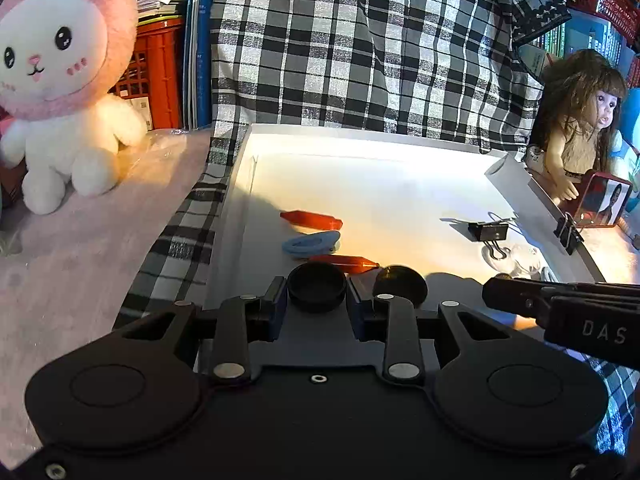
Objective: Organize rigid objects
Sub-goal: 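Carry the dark ball and brown ball with both tools into the white box, then open the left tool to drop the dark ball while the right tool releases the brown ball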
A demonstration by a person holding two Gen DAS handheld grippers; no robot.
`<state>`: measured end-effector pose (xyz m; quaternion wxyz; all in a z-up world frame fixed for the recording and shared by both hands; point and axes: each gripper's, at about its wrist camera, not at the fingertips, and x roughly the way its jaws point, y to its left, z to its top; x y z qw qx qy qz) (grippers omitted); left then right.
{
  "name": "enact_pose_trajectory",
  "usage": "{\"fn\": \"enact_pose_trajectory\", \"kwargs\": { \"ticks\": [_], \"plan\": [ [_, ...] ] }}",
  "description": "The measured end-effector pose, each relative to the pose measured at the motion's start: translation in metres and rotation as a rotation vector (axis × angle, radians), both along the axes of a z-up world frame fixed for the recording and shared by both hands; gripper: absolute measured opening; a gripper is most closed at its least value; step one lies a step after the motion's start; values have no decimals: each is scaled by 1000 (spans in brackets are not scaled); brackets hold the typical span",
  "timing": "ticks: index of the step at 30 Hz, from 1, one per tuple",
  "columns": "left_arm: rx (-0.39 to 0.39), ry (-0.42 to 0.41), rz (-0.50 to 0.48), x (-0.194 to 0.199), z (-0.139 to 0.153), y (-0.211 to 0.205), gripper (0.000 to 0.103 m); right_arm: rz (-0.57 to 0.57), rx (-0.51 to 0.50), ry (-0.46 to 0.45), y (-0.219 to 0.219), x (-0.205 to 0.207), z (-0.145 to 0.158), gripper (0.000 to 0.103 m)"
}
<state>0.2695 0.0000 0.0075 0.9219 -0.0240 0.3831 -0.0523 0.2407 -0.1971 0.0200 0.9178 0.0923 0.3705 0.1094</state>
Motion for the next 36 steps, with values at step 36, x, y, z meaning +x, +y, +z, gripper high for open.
{"fn": "enact_pose_trajectory", "kwargs": {
  "ticks": [36],
  "plan": [
    [54,-70,0,19,-5,-8,39,-30,-12,-18,-2,21,-4,32]
  ]
}}
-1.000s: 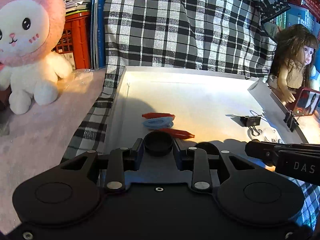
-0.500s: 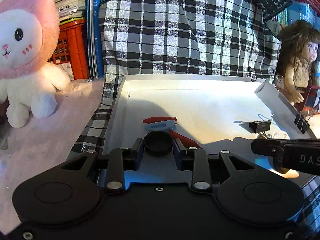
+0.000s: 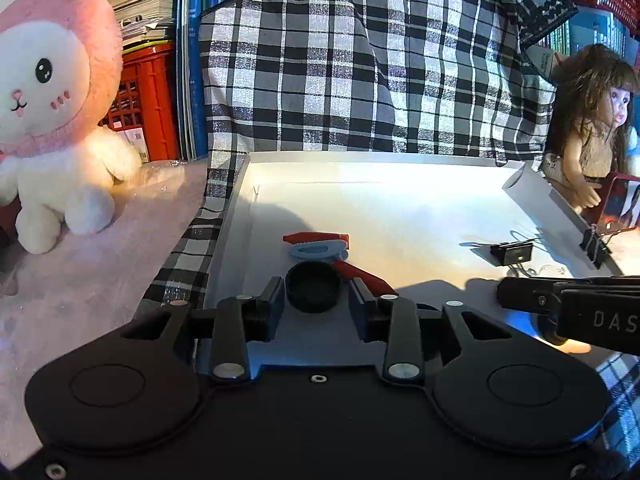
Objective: Organize rigid objects
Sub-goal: 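Open the left tool to drop the dark ball while the right tool releases the brown ball, then withdraw both tools from the box back over the plaid cloth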
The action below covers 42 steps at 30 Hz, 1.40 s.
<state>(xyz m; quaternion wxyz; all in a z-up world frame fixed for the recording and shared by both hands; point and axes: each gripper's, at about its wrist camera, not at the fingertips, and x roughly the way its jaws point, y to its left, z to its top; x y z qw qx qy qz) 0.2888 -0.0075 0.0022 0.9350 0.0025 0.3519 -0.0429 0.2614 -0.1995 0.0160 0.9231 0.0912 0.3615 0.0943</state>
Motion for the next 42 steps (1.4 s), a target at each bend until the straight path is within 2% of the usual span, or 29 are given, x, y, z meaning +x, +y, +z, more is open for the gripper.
{"fn": "enact_pose_trajectory", "kwargs": {
  "ticks": [6,12,20,28,33,42],
  "plan": [
    [14,-12,-12,-21,14,1,45,12,-7,-29,1,-20,13,46],
    [-2,-36,-41,-54,31,1,57,37,-22,-65,0,-48,28,50],
    [8,-68,-100,-107,42,-5,63,73,-52,-102,-3,-89,35,58],
    [-27,-75,-121,-154,37,-4,67,112,-66,-130,-12,-131,27,62],
    [-23,-93,-129,-188,31,-8,71,153,-105,-175,-16,-163,20,68],
    [-76,-129,-126,-250,21,-16,73,179,-155,-253,-29,-215,7,77]
  ]
}}
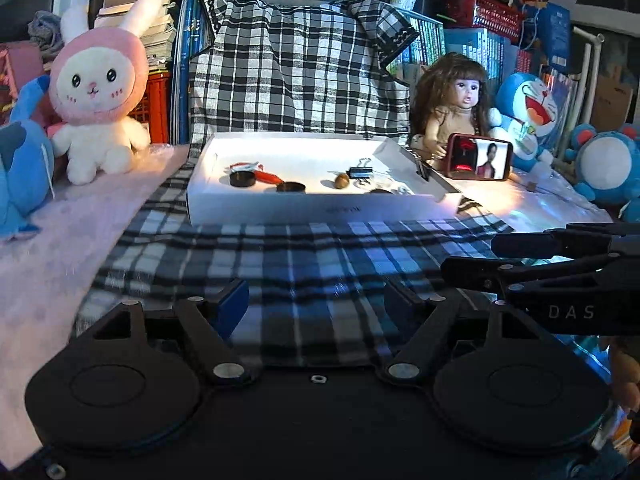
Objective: Organize rigid objects
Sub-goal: 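Withdraw both tools from the box back over the plaid cloth, then reach the left tool to a brown ball while the right tool reaches a dark ball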
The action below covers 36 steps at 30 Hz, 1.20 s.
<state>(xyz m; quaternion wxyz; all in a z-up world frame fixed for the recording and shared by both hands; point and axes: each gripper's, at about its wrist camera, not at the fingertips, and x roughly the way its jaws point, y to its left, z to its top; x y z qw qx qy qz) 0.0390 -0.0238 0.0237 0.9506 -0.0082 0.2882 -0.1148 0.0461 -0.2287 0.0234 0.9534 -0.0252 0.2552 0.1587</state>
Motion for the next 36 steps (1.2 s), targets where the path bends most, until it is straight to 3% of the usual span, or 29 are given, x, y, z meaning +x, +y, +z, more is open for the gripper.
{"fn": "enact_pose_trajectory", "kwargs": {
  "ticks": [7,10,12,21,25,27,36],
  "plan": [
    [13,-6,-20,-37,-12,-7,73,2,-16,-5,-15,-26,-10,78],
    [11,0,-37,-48,-17,-10,63,-2,-23,-9,-20,-34,-13,78],
    [-4,15,-59,-53,-18,-11,50,-1,-31,-13,-21,-40,-16,78],
    [-29,-10,-114,-74,-10,-16,47,7,-36,-1,-25,-49,-26,78],
    [2,-10,-147,-73,-13,-24,45,13,-40,4,-24,-50,-29,78],
    [14,3,-153,-69,-17,-28,37,12,-43,4,-23,-51,-31,78],
    [4,5,-155,-59,-23,-34,20,28,-46,15,-20,-52,-36,78]
  ]
}}
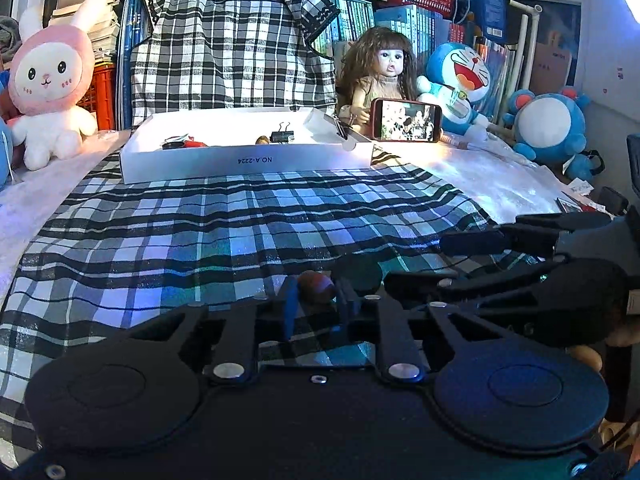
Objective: Organize rigid objects
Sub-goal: 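Reach the left tool to a brown ball while the right tool reaches a dark ball, then close the left tool on the brown ball while the right tool grasps the dark ball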
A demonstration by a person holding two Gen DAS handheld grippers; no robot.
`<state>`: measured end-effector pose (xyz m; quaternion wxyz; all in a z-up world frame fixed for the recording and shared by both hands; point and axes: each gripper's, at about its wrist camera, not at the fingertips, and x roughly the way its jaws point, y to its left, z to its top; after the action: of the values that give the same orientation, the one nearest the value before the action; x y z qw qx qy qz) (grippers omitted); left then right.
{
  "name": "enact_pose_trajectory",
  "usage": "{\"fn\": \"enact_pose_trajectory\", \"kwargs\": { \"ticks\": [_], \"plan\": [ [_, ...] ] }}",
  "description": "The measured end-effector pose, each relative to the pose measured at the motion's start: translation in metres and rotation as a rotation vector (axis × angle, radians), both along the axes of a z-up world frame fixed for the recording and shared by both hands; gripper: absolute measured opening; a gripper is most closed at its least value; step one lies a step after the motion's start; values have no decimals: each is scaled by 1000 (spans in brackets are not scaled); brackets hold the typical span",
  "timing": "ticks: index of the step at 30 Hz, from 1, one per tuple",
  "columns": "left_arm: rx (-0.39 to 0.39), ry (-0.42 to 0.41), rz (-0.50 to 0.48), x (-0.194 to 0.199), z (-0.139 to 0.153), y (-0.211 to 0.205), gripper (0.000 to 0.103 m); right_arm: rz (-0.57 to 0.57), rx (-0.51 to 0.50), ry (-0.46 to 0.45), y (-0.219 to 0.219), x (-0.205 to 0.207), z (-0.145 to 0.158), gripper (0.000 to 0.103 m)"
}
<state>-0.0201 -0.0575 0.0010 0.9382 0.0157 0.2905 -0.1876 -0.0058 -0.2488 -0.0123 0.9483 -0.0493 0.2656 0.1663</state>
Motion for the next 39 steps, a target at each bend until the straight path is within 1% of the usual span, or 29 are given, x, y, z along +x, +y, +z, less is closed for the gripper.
{"fn": "enact_pose_trajectory", "kwargs": {
  "ticks": [4,7,12,16,19,21,23,26,30,35,38,39],
  "plan": [
    [20,-21,30,2,2,4,18,15,4,-2,4,-2,0,78],
    [22,-23,57,6,2,11,18,30,9,-5,9,-4,0,78],
    [46,-34,101,9,1,19,18,50,26,-10,20,-5,0,78],
    [59,-37,119,11,-1,22,19,56,15,-29,31,-6,0,78],
    [68,-48,134,11,-3,23,20,42,9,-42,37,-6,0,69],
    [69,-51,137,12,-4,23,20,26,16,-43,39,-5,-1,56],
    [69,-55,139,12,-4,24,21,12,26,-43,40,-4,-1,49],
    [67,-55,144,14,-5,24,25,-1,36,-49,40,-5,-2,42],
    [54,-52,151,18,-6,25,29,-13,50,-48,39,-4,-2,40],
    [46,-44,154,23,-9,25,29,-28,61,-51,40,-3,-3,38],
    [50,-49,154,23,-11,24,28,-42,71,-64,39,-4,-4,38],
    [49,-49,154,23,-11,24,25,-46,68,-70,39,-5,-4,38]
  ]
}}
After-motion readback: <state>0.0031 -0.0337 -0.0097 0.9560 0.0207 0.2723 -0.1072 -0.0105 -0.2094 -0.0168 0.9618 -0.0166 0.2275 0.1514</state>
